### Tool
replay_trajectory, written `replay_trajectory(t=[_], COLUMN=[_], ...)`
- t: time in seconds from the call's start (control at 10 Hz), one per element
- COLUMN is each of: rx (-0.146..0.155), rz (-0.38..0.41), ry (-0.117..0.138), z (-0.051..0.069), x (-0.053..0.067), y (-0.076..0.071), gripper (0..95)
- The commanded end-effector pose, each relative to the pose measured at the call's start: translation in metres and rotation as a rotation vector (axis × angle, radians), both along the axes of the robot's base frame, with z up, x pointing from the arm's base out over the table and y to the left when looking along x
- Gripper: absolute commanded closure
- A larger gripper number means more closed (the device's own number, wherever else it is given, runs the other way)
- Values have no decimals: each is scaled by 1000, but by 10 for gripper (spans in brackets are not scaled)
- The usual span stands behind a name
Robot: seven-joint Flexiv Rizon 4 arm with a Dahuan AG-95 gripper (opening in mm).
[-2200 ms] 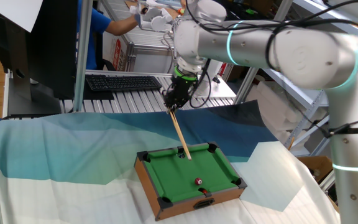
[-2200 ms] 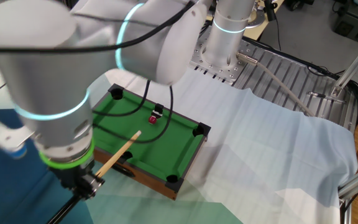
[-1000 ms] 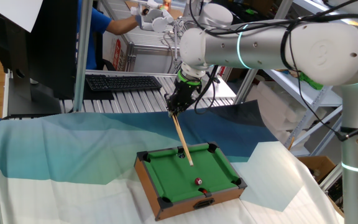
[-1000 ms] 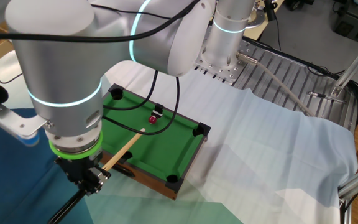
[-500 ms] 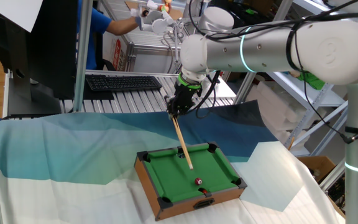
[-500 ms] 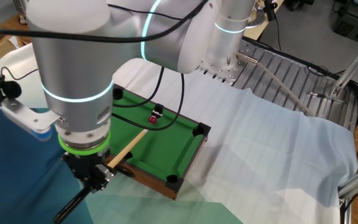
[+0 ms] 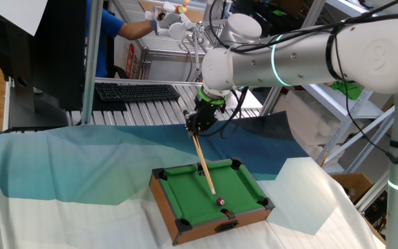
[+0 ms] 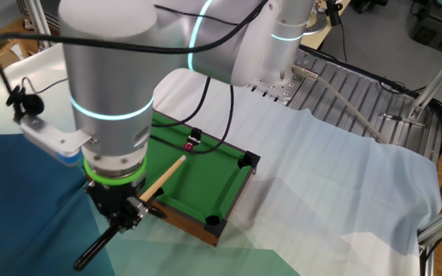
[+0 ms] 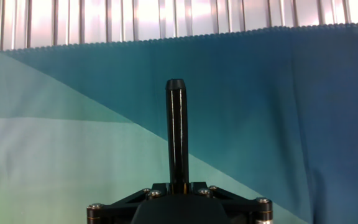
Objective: Hit the pool ball
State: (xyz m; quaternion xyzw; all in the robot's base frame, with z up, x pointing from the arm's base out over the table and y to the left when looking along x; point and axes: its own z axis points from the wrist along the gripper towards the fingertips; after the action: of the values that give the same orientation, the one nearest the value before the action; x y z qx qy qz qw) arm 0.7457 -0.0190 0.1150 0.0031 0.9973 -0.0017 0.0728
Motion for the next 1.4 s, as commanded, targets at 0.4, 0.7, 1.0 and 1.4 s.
replay_trajectory(t=[0.4, 0.7, 1.0, 1.4], rx=[-8, -8, -8, -10], rz=[23, 27, 33, 33], ry=[-2, 1, 3, 9], z=[1, 1, 1, -4], x=[0, 0, 0, -7], y=[0, 0, 0, 2], gripper=[950, 950, 950, 950])
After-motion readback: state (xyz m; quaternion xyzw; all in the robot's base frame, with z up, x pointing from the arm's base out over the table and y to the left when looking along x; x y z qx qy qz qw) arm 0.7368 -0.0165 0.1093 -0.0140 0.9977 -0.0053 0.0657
